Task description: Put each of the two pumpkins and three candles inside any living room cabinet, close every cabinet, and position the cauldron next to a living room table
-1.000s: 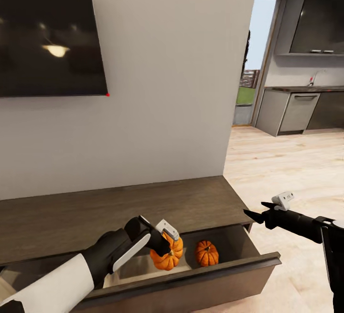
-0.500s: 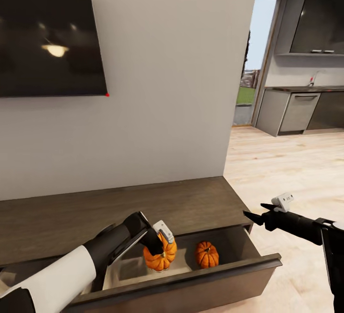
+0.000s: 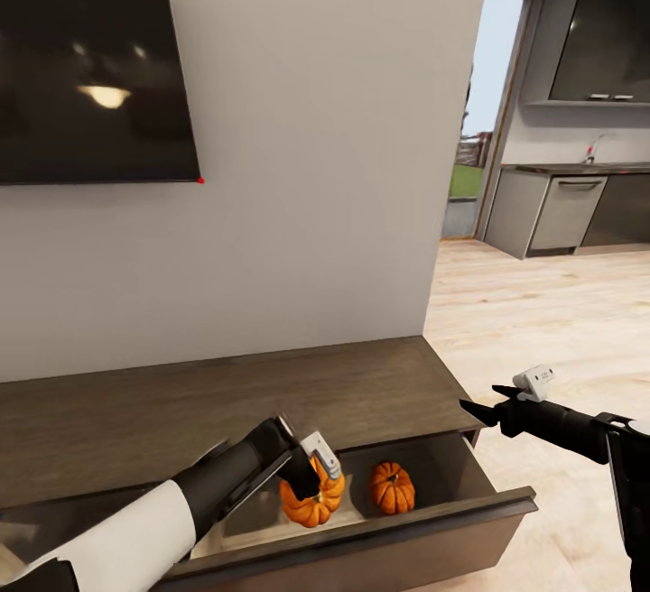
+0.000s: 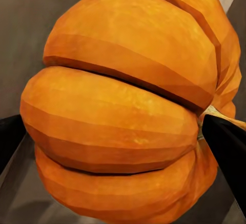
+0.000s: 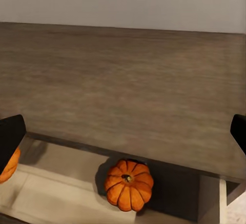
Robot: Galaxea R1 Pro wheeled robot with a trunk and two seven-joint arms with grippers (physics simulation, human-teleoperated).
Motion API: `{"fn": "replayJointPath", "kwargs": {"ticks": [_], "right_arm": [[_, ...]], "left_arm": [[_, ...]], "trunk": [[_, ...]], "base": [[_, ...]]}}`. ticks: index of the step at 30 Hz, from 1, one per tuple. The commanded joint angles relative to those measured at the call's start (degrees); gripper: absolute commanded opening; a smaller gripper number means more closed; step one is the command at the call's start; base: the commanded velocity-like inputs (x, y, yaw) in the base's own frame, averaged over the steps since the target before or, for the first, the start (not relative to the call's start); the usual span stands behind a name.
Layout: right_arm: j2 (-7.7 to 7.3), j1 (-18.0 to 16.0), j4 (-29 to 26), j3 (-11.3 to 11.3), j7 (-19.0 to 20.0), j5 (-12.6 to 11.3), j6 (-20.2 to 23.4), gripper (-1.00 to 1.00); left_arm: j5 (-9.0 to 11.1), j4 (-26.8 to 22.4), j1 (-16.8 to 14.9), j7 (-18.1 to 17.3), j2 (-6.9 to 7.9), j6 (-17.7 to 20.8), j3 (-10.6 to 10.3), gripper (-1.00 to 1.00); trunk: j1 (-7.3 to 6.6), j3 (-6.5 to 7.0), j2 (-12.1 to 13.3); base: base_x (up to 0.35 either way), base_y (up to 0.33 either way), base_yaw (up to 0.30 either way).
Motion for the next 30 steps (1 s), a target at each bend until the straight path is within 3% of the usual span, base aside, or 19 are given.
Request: {"fn": "replayJointPath", "kwargs": {"ticks": [1,6,11,16,26,30], "right_arm": [[0.00,0.00,0.00,0.00,0.00,0.02,-0.02,1.00],[0.00,0.00,0.00,0.00,0.00,0.01,-0.01,1.00],[0.00,0.01,0.00,0.00,0.00,0.01,-0.01,1.00],[0.00,0.08,0.00,0.02,0.00,-0.01,-0.03,1.00],[0.00,0.18,0.00,0.05,0.04,0.00,-0.01,1.00],[0.00,0.18,0.00,0.03,0.07,0.00,0.02,1.00]], "left_arm": [[-1.73,2.97,0.04,0.06,-0.50,-2.06,0.15,-1.00],[-1.90,9.17,0.08,0.08,-1.57,-5.98,0.20,-1.00],[-1.92,9.95,0.08,0.47,-1.55,-6.96,0.34,-1.00],[-1.76,14.39,0.08,3.33,-1.81,-11.07,0.65,-1.00],[-1.49,15.47,0.09,5.53,-2.26,-12.76,0.58,-1.00],[-1.32,18.49,0.24,5.61,-2.82,-14.62,0.88,-1.00]], "trunk": [[0.03,0.00,0.03],[0.03,0.00,0.03],[0.03,0.00,0.03],[0.03,0.00,0.03],[0.03,0.00,0.03],[0.03,0.00,0.03]], "base": [[0.000,0.000,0.000],[0.000,0.000,0.000],[0.000,0.000,0.000],[0.000,0.000,0.000],[0.000,0.000,0.000],[0.000,0.000,0.000]]}}
